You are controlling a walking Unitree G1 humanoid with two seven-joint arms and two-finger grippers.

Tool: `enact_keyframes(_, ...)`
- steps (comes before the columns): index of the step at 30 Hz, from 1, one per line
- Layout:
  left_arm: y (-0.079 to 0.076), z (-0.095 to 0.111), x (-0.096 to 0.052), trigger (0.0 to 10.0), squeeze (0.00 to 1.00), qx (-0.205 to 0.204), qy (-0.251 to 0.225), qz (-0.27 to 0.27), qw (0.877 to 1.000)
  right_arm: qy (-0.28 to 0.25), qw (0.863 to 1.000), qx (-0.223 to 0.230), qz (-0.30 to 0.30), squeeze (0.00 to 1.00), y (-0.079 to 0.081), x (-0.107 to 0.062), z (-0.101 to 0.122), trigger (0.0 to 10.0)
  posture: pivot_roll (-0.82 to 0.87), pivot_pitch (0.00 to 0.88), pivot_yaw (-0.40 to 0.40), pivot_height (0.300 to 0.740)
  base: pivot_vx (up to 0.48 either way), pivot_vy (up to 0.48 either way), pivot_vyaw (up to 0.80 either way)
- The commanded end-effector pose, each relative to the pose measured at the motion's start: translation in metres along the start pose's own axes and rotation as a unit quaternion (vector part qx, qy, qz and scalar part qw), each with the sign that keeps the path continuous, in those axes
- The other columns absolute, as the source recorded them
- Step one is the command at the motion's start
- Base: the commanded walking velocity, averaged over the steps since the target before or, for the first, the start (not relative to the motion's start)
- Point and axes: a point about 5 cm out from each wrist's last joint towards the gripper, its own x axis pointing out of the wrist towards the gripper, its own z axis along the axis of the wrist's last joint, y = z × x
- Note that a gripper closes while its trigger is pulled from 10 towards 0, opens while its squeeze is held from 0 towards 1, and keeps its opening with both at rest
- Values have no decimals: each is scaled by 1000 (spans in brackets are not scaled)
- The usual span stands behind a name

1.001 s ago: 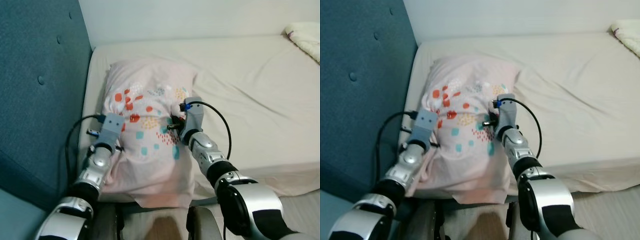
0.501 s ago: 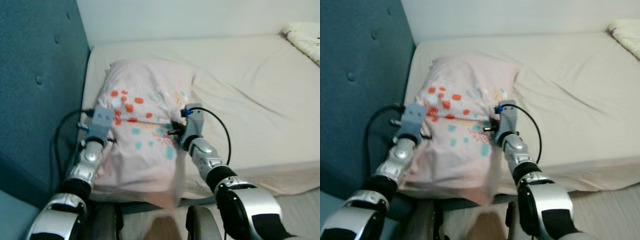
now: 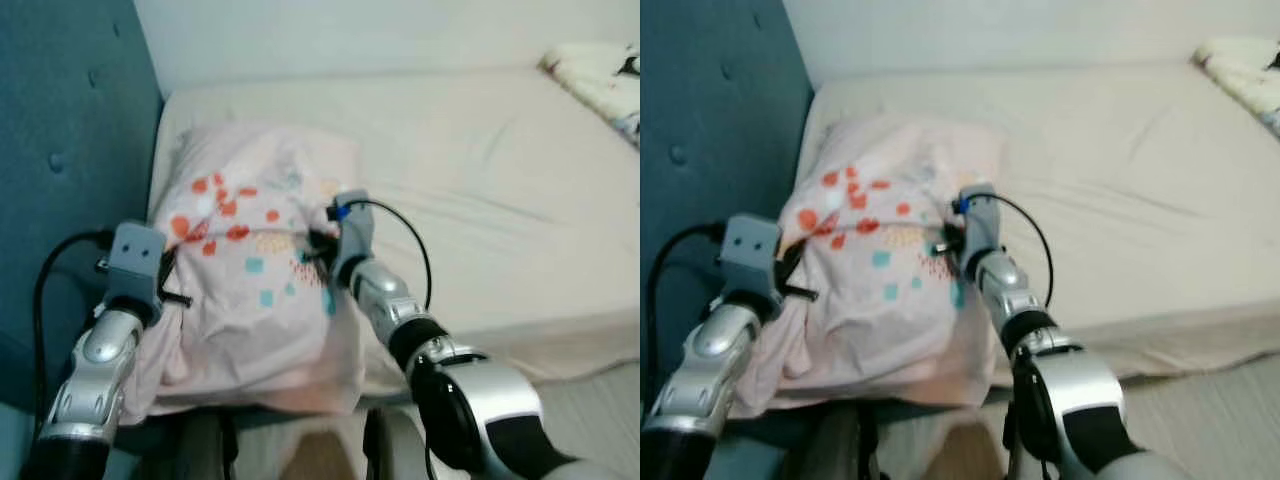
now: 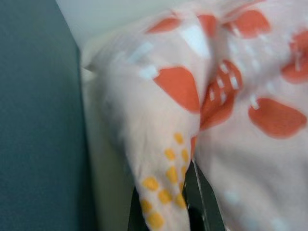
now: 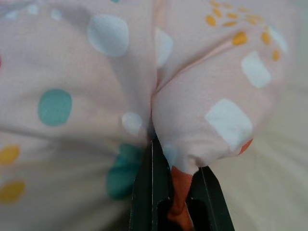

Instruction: Clean up the room

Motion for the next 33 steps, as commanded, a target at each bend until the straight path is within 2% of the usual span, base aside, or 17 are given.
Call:
enact_keyframes(1,-14,7,-4,10000,0,-5,-18,-33,999,-20,999,-34,34,0,14,6,15,10000,200,203,-97,588,0,0,0)
enact_keyframes(4,-19,5,-5,10000,0,-5,-17,-38,999,-18,998,-45,35,0,13,6,16,10000,199,202,-100,588,0,0,0)
enact_keyframes(6,-29,-1,-3,10000,0,14,-11,-32,999,-11,998,-58,29,0,8,4,12,10000,196,202,-104,588,0,0,0)
enact_keyframes(7,-29,-1,-3,10000,0,14,-11,-32,999,-11,998,-58,29,0,8,4,12,10000,196,202,-104,588,0,0,0)
enact_keyframes(9,-32,-6,4,10000,0,41,-8,1,999,-7,998,-63,18,0,3,2,8,10000,191,206,-104,588,0,0,0)
enact_keyframes(11,-31,-9,16,10000,0,61,-1,33,998,-4,998,-63,7,0,-1,-1,2,10000,186,208,-103,588,0,0,0)
enact_keyframes(14,-29,-8,23,10000,0,70,1,38,997,-2,998,-66,5,0,-1,-2,-1,10000,186,208,-103,588,0,0,0)
enact_keyframes(16,-28,-3,39,10000,0,75,-3,40,996,1,998,-70,5,0,0,-3,-6,10000,177,220,-94,588,0,0,0)
enact_keyframes(19,-28,-3,39,10000,0,75,-3,40,996,1,998,-70,5,0,0,-3,-6,10000,177,220,-94,588,0,0,0)
enact_keyframes(21,-26,5,52,10000,0,79,-8,42,996,3,997,-74,6,0,3,-3,-9,10000,173,221,-84,588,0,0,0)
enact_keyframes(23,-23,8,56,10000,0,81,-10,44,996,4,997,-71,7,0,3,-3,-10,10000,174,223,-80,588,0,0,0)
enact_keyframes(28,-18,7,56,10000,0,77,0,38,996,9,998,-61,13,0,4,-4,-12,10000,176,222,-85,588,0,0,0)
enact_keyframes(29,-16,3,52,10000,216,73,9,29,997,12,998,-57,12,639,3,-4,-14,10000,177,219,-88,588,0,0,0)
enact_keyframes(30,-16,-1,47,10000,1000,65,15,24,997,14,999,-46,12,1000,2,-4,-14,10000,176,213,-92,588,0,0,0)
enact_keyframes(33,-15,-6,40,10000,1000,59,16,27,998,15,999,-46,-3,1000,-1,-5,-16,10000,164,199,-96,588,0,0,0)
